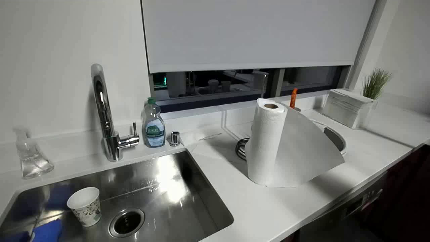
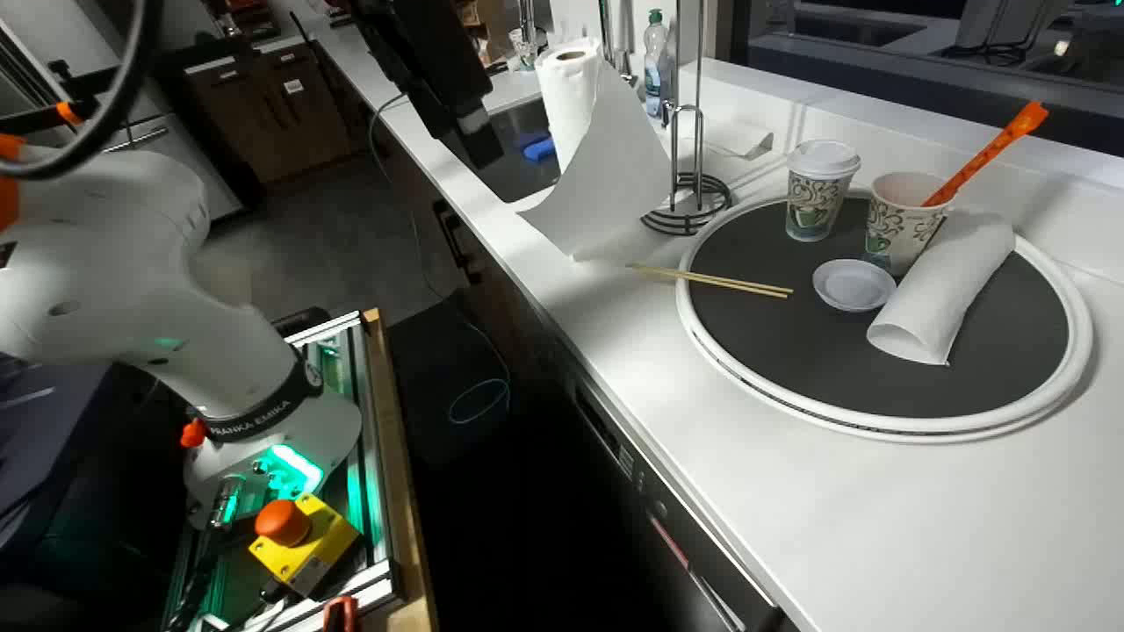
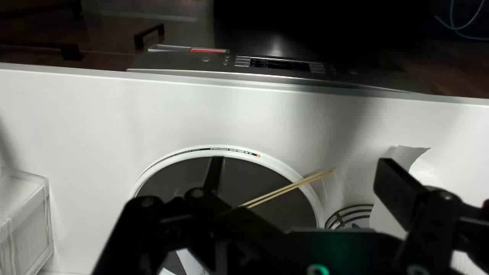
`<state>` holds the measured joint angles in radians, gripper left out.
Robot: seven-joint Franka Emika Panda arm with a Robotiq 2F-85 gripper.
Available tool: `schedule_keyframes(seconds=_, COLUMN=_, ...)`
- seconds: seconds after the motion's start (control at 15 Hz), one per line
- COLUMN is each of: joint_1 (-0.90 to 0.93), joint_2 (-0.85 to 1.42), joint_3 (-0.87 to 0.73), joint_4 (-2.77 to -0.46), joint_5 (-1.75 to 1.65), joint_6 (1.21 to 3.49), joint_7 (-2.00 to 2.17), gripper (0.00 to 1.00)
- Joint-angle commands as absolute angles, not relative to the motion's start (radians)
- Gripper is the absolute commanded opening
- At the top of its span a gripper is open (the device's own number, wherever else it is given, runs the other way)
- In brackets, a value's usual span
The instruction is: Pick up the sticks from the counter and put them in the cup
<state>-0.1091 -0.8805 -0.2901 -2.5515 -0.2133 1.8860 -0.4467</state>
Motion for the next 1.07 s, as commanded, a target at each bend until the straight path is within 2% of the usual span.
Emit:
schedule_keyframes(seconds=0.0, joint_1=-0.103, joint_2=-0.881, joint_3=-0.293, joint_4=-2.549, joint_5=-0.216, joint_6=1.882, joint_7=-0.443, gripper=1.00)
schedule_keyframes(seconds=0.4, joint_1=-0.103, joint_2=-0.881, joint_3=-0.293, joint_4=-2.549, joint_5=-0.216, joint_6=1.882, joint_7=-0.443, gripper=1.00)
schedule_keyframes(seconds=0.47, joint_1=-0.132, joint_2=-0.828, joint_3=-0.251, joint_4=-2.542, joint_5=-0.246, joint_6=1.878, joint_7=-0.369, gripper=1.00)
schedule_keyframes(seconds=0.67, joint_1=-0.065, joint_2=-0.690, joint_3=-0.243, joint_4=-2.559, joint_5=-0.170, joint_6=1.934, joint_7=-0.316, gripper=1.00)
schedule_keyframes(seconds=1.0, joint_1=-0.062, joint_2=-0.436, joint_3=-0.147, joint_4=-2.557, joint_5=-0.100, joint_6=2.157, joint_7=-0.082, gripper=1.00)
